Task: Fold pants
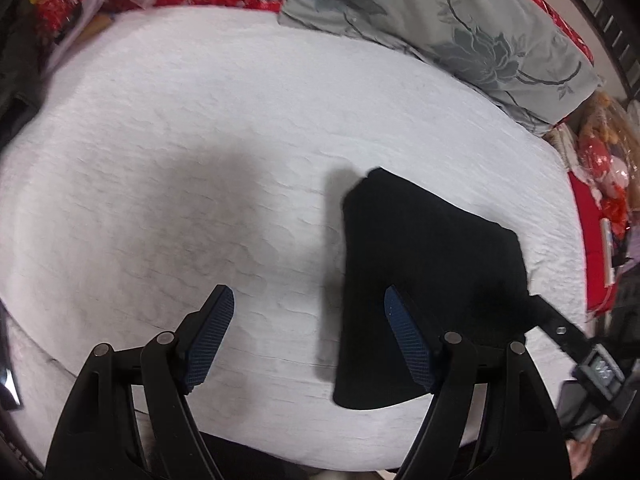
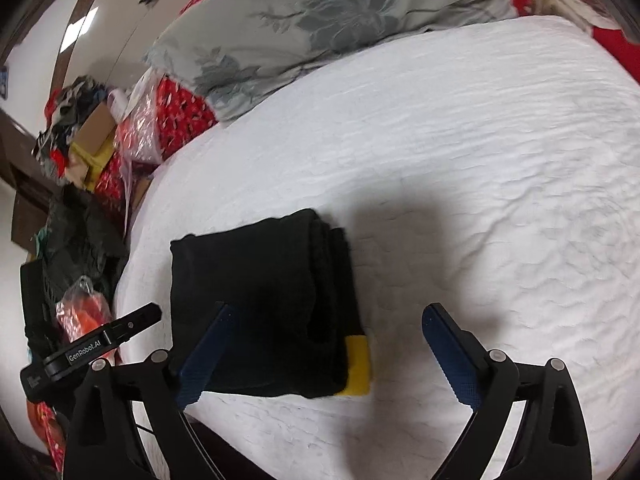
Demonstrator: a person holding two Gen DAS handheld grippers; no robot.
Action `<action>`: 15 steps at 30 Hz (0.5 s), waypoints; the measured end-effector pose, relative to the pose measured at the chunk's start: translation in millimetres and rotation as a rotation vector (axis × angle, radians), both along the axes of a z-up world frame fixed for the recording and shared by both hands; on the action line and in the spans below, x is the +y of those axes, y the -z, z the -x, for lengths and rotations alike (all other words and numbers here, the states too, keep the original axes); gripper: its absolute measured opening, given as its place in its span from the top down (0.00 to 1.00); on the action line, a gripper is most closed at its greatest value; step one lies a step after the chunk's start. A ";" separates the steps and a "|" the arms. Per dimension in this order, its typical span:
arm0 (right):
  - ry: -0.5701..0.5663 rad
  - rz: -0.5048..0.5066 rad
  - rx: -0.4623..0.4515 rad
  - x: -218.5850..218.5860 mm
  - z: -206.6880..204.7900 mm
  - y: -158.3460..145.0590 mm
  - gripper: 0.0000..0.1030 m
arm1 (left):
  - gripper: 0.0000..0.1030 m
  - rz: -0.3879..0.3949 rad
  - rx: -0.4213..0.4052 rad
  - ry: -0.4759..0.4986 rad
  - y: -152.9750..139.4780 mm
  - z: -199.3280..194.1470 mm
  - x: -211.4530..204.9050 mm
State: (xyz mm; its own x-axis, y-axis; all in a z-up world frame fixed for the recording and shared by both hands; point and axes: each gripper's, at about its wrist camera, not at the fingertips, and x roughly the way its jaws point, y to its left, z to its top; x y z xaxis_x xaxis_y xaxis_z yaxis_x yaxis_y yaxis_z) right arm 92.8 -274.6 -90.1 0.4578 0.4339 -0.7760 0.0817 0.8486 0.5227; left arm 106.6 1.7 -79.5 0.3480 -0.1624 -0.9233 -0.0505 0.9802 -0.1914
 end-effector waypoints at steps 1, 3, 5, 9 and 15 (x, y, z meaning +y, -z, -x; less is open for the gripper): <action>-0.005 -0.017 0.008 0.4 -2.4 3.8 0.06 | 0.24 0.017 0.012 -0.003 3.3 -1.7 -0.1; -0.009 -0.066 0.027 -0.4 -5.8 11.9 0.06 | 0.24 0.044 0.032 -0.004 10.5 -4.7 -0.9; -0.023 -0.116 0.042 0.4 -8.8 20.0 0.06 | 0.24 0.080 0.056 -0.003 18.6 -7.0 -1.5; -0.092 -0.169 0.060 6.3 -13.9 34.9 0.05 | 0.23 0.164 0.106 0.018 35.8 -10.4 -7.7; -0.091 -0.112 0.039 8.9 -15.0 33.0 0.36 | 0.36 0.256 0.072 0.026 39.8 -16.0 -15.7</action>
State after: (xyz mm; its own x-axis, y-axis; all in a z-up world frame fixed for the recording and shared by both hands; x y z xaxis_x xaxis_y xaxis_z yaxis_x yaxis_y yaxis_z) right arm 107.7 -265.8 -123.1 0.3829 0.5568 -0.7372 0.0295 0.7902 0.6121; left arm 122.6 -14.0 -119.4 0.2758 -0.4019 -0.8732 -0.0486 0.9014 -0.4302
